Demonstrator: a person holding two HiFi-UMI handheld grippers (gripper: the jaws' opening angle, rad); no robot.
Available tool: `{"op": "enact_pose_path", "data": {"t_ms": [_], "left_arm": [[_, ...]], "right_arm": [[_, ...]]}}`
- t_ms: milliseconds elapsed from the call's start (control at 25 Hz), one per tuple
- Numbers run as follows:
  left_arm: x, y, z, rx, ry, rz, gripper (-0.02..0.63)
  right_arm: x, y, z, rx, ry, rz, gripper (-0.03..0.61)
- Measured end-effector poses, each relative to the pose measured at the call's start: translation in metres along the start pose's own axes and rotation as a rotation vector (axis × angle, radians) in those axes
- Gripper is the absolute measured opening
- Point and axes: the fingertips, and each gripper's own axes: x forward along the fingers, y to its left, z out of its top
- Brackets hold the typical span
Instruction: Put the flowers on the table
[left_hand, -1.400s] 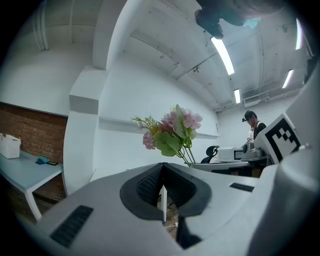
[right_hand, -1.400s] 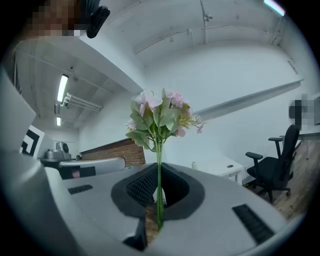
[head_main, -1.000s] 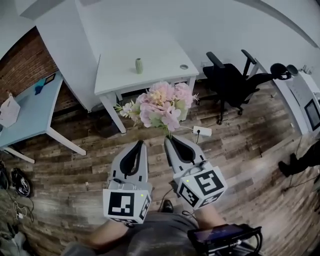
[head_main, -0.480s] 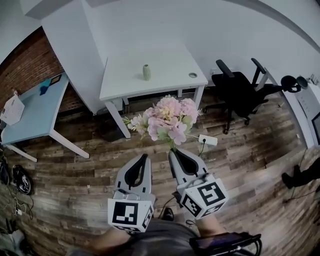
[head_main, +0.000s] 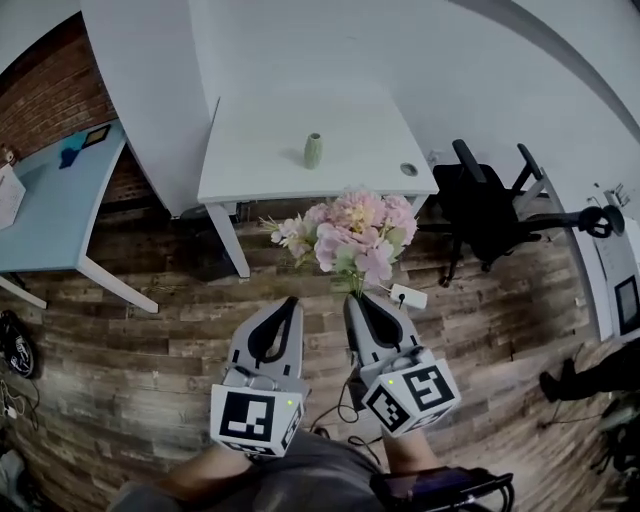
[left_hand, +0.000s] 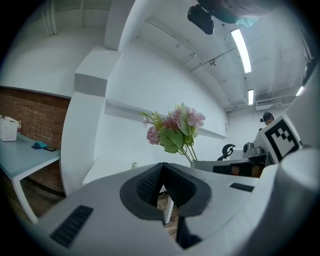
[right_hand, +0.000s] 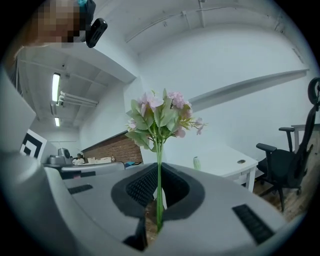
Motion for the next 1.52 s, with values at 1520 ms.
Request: {"op": "enact_pose_path", "data": {"t_ms": [1520], "left_arm": [[0.256, 0.175, 0.028, -0.02, 0.06, -0.056, 0.008]], "right_arm": [[0.293, -0.119, 0.062, 0.057, -0.02, -0.033, 0.018]]}}
